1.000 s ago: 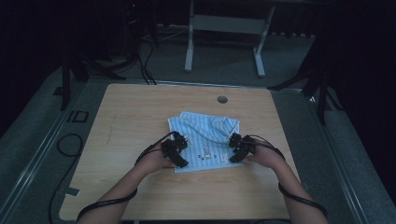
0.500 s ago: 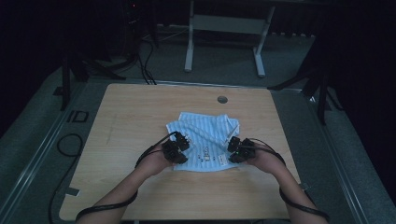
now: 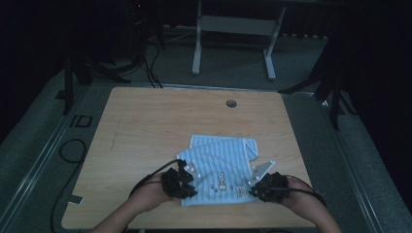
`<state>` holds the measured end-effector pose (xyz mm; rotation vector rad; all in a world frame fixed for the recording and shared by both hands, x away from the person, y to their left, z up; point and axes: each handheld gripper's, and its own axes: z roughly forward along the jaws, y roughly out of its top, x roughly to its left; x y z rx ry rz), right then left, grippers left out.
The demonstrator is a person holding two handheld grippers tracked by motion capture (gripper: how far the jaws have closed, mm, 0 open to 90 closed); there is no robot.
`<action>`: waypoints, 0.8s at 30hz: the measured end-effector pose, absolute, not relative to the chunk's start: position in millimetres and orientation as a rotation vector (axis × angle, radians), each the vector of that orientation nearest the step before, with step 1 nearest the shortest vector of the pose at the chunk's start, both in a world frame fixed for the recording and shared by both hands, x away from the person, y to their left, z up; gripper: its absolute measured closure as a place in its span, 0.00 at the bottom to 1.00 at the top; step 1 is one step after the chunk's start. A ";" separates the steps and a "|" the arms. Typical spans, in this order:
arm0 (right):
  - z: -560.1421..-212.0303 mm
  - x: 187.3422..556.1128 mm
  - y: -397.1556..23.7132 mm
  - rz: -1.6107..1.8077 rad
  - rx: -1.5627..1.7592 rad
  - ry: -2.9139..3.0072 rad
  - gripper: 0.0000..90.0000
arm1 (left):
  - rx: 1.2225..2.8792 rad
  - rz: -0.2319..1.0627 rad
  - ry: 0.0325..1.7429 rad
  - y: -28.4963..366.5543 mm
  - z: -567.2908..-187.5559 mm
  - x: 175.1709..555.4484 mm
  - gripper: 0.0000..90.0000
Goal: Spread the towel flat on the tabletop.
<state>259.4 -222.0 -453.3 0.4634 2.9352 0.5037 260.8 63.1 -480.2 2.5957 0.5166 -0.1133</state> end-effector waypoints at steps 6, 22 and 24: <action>-462.2 251.0 -235.4 0.454 0.449 2.960 0.82 | 2.638 -0.089 0.515 48.5 -493.9 248.4 0.62; -477.4 433.6 -241.4 0.340 0.917 2.745 0.73 | 2.598 -0.103 0.429 -5.7 -518.2 257.2 0.52; -487.2 444.9 -235.8 0.292 0.950 2.743 0.72 | 2.605 -0.103 0.427 -8.2 -521.9 257.6 0.52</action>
